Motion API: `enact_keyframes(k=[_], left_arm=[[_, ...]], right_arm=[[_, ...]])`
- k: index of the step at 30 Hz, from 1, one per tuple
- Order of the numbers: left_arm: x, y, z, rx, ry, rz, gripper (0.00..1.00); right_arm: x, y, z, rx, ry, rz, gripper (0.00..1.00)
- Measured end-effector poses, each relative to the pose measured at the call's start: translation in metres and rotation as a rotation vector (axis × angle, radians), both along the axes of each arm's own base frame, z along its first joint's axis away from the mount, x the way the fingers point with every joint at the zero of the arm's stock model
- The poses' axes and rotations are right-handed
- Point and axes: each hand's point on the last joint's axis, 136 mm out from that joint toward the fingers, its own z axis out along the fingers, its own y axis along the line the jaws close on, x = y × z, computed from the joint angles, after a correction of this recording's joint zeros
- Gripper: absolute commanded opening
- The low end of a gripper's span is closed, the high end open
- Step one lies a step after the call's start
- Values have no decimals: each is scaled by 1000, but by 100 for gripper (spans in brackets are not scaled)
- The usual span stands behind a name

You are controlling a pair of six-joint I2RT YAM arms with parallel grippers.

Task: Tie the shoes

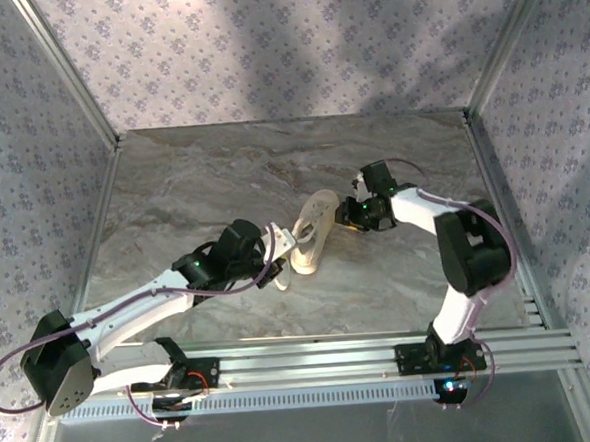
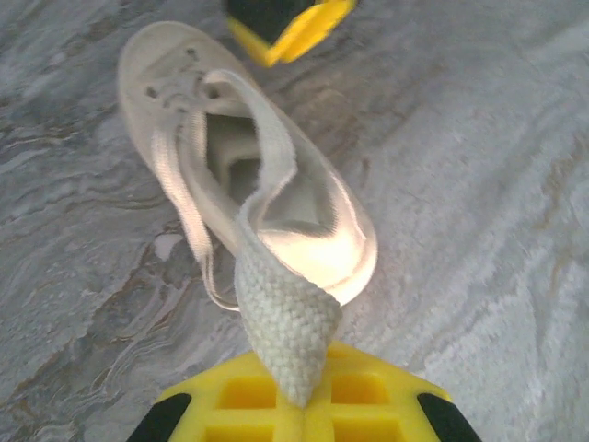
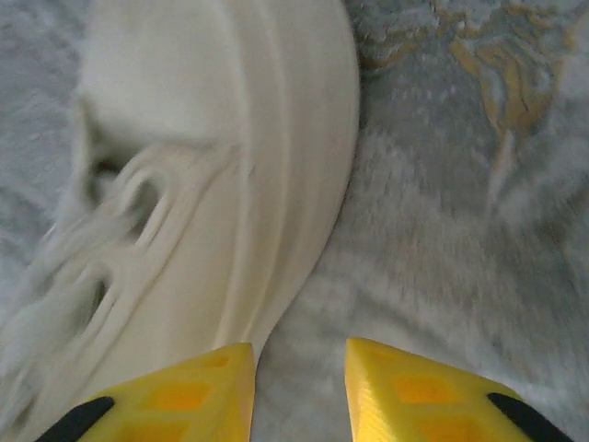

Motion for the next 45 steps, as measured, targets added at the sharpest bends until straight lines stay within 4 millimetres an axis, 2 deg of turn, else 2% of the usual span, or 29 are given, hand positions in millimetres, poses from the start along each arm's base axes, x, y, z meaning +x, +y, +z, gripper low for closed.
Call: enact_keyframes(k=[4, 8, 12, 16, 20, 23, 27, 29, 30, 34, 37, 41, 45], left_arm=[[-7, -5, 3, 2, -19, -81, 0], [-9, -8, 9, -4, -45, -124, 0], [-9, -11, 13, 1, -68, -150, 0], [-11, -13, 13, 19, -64, -175, 0], [-15, -21, 9, 77, -55, -229, 0], [-14, -21, 2, 139, -66, -254, 0], [-6, -8, -15, 244, -82, -259, 0], [-1, -1, -22, 287, -85, -256, 0], [2, 3, -25, 307, -87, -253, 3], [15, 13, -32, 352, -97, -231, 36], [26, 19, -35, 360, -105, -197, 49], [42, 31, -36, 329, -81, -86, 51], [57, 40, -30, 270, -51, 59, 52]], right_arm=[[20, 12, -8, 10, -7, 35, 24], [42, 30, 0, 34, -59, 82, 24], [54, 47, 13, 55, -108, 132, 24], [59, 52, 21, 60, -139, 155, 24], [56, 45, 22, 41, -134, 161, 25], [51, 39, 36, 24, -156, 159, 25], [34, 33, 70, 21, -220, 162, 25], [22, 32, 81, 16, -248, 165, 25], [13, 32, 84, 11, -254, 171, 25], [-26, 34, 78, -24, -246, 200, 25], [-53, 39, 67, -62, -220, 222, 25], [-85, 55, 59, -118, -213, 278, 24], [-114, 79, 55, -186, -251, 370, 23]])
